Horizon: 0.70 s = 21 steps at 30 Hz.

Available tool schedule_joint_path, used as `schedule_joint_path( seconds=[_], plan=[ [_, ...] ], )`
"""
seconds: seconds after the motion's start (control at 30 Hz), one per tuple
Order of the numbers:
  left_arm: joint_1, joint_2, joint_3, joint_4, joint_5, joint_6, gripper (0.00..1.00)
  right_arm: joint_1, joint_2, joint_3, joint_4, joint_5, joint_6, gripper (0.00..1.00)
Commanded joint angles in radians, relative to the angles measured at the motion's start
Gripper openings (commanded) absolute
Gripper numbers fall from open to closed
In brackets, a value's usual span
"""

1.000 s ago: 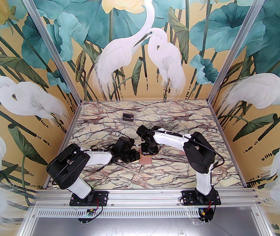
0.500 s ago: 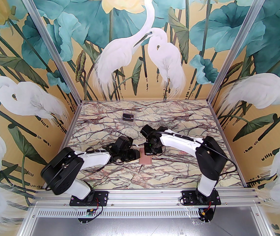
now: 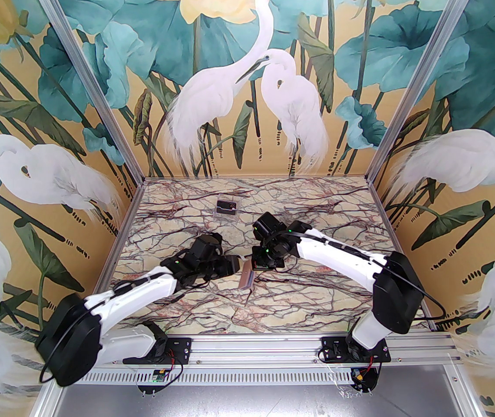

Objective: Put the credit cards into the card holder

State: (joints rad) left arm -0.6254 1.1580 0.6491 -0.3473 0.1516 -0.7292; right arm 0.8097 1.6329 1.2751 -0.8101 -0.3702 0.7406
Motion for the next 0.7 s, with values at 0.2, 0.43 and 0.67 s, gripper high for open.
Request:
schedule_joint_path(
  seconds=[0.2,0.43,0.67],
  plan=[
    [0.076,-0.181,-0.032,-0.105,-0.028,0.018,0.65,0.003,0.016,0.048,0.114,-0.172,0.019,0.0],
    [0.076,-0.185,-0.062,-0.074,0.009,0.002,0.65,0.005,0.079,0.076,0.113,-0.161,-0.008,0.0],
    [0.076,-0.146,-0.092,0.03,0.129,-0.001,0.52,0.001,0.063,0.033,0.106,-0.114,-0.02,0.0]
  ],
)
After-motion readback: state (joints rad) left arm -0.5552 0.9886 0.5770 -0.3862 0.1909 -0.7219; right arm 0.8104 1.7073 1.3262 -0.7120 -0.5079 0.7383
